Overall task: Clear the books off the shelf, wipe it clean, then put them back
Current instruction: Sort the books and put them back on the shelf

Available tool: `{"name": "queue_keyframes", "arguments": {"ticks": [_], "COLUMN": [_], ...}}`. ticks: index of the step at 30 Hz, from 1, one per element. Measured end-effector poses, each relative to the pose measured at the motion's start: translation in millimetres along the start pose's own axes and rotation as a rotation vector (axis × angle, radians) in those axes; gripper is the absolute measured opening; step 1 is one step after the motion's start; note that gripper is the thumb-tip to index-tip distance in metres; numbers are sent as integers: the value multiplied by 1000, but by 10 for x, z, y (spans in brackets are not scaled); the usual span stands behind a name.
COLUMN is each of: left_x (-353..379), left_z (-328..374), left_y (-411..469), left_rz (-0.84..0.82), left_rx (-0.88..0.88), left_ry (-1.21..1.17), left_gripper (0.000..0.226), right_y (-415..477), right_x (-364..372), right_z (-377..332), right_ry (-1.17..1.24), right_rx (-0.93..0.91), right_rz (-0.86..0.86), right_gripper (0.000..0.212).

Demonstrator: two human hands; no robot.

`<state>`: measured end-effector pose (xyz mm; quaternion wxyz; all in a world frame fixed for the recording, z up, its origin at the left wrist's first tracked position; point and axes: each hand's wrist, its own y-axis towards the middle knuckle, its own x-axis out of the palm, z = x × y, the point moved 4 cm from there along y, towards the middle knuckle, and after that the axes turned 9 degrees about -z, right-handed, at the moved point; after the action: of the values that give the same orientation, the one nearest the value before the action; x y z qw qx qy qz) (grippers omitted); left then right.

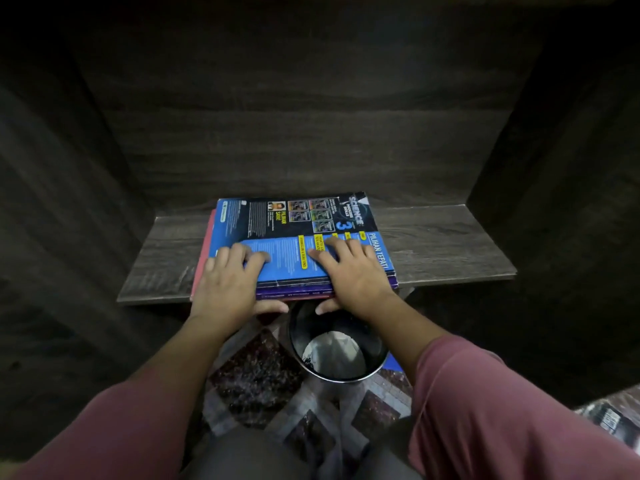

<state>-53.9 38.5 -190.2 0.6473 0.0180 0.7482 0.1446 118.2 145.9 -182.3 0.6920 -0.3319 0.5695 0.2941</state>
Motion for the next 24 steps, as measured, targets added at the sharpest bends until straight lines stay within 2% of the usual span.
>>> {"name": "queue_keyframes", "arguments": {"ticks": [5,7,9,12,16,20,24], "left_x": [23,-62,-172,-428,-730,-936,-1032], "left_z": [-4,71,215,619,1570,2674,3867], "left_y": [23,36,74,48,-91,-275,-610], "left_rz": [-49,-175,-374,-530,-450,-343,-404], "left_rx": [-6,-50,-147,-260,-52,218,486], "left_ry": [-1,-4,20,114,87,-13,-72], "left_gripper": [95,91,81,73,68,58,63], "right_y": [43,12,-77,-454,-1504,-2790,-4058], "right_x": [36,-24,-127,-242,-201,88,492], "right_z": [-32,-24,-27,4,284,925,1550], "right_ry": [-27,34,133,200,136,323,456], "right_rx": [22,17,-4,56,253,489,787], "right_rz": [27,-15,-107,-202,-134,-218,-266], "right_gripper": [99,100,102,91,64,64,59]}}
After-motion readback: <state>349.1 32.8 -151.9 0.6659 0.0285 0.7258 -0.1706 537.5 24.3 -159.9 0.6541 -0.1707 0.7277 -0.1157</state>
